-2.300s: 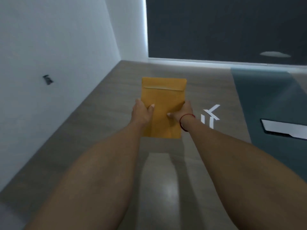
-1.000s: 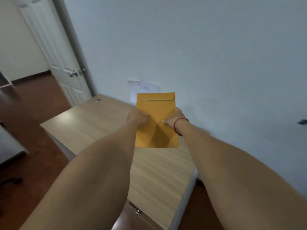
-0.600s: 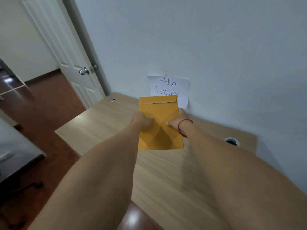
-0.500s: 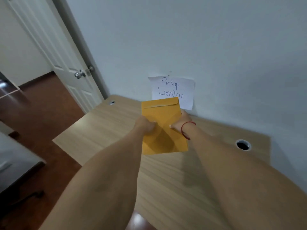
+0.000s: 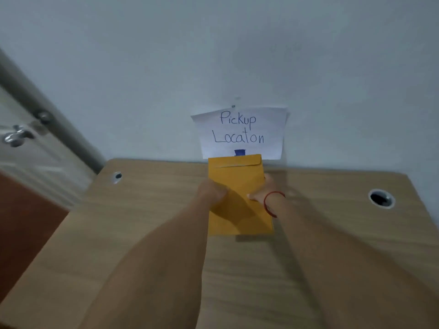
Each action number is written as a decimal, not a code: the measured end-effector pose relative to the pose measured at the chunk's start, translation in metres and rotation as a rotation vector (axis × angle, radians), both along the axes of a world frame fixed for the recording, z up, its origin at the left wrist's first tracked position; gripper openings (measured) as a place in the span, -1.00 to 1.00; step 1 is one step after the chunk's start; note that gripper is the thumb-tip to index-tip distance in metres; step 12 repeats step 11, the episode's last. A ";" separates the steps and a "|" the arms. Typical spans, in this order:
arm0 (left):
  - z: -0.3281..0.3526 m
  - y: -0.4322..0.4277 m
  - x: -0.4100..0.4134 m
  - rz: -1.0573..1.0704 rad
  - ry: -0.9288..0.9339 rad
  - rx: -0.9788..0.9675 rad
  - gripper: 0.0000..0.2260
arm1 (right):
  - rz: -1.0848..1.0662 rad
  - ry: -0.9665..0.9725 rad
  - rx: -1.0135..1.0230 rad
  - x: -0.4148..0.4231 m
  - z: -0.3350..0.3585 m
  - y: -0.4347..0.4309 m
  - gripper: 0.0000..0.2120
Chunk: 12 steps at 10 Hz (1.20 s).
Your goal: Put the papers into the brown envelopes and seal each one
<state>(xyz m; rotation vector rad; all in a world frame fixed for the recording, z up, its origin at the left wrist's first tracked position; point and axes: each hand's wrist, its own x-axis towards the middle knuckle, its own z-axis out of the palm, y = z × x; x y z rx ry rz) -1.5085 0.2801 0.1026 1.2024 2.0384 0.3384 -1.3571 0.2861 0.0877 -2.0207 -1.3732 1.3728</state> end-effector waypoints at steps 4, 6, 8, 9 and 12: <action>-0.125 0.099 -0.035 -0.032 0.000 -0.024 -0.42 | -0.286 -0.126 0.055 -0.028 -0.103 0.068 -0.77; -0.136 0.121 -0.040 -0.066 0.090 -0.013 -0.43 | -0.317 -0.210 0.010 -0.039 -0.119 0.093 -0.77; -0.140 0.125 -0.041 -0.134 0.150 -0.002 -0.38 | -0.284 -0.429 -0.002 -0.044 -0.122 0.097 -0.73; -0.135 0.121 -0.040 -0.169 0.214 0.023 -0.39 | -0.235 -0.519 -0.013 -0.048 -0.120 0.092 -0.63; -0.121 0.109 -0.036 -0.257 0.289 0.146 -0.40 | -0.105 -0.496 0.126 -0.047 -0.112 0.081 -0.42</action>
